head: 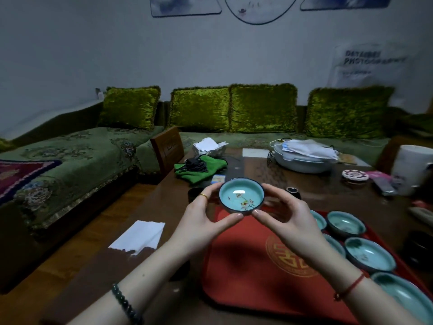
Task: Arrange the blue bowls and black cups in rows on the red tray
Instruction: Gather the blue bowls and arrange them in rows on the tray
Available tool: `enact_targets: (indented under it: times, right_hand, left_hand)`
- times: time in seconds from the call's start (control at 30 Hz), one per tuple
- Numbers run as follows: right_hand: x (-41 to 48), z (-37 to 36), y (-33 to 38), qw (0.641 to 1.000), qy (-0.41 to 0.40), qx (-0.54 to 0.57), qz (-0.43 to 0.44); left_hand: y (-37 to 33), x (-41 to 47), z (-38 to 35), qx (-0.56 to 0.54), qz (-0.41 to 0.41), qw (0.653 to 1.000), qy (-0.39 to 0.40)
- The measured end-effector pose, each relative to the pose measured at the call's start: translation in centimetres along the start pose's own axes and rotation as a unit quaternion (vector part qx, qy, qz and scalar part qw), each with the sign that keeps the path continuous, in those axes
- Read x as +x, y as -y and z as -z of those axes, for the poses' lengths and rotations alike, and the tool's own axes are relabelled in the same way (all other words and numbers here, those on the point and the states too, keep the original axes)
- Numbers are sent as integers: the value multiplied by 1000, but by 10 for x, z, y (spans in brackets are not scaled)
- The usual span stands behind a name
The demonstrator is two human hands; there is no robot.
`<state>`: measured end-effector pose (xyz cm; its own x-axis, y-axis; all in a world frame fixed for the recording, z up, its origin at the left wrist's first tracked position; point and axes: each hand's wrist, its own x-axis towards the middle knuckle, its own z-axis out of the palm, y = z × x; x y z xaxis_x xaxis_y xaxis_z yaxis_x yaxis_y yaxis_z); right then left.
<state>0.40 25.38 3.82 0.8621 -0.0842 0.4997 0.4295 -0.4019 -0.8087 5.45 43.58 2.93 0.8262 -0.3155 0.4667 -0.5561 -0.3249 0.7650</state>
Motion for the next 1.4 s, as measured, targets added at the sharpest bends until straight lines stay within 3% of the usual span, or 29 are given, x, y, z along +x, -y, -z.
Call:
enact_targets:
  times: [0.57, 1.4]
  right_hand:
    - [-78, 103, -21, 982, -14, -182, -51]
    - [-123, 137, -58, 937, 60, -327, -110]
  left_hand:
    - [-33, -31, -101, -10, -25, 996, 79]
    - [-22, -56, -149, 76, 18, 977, 200]
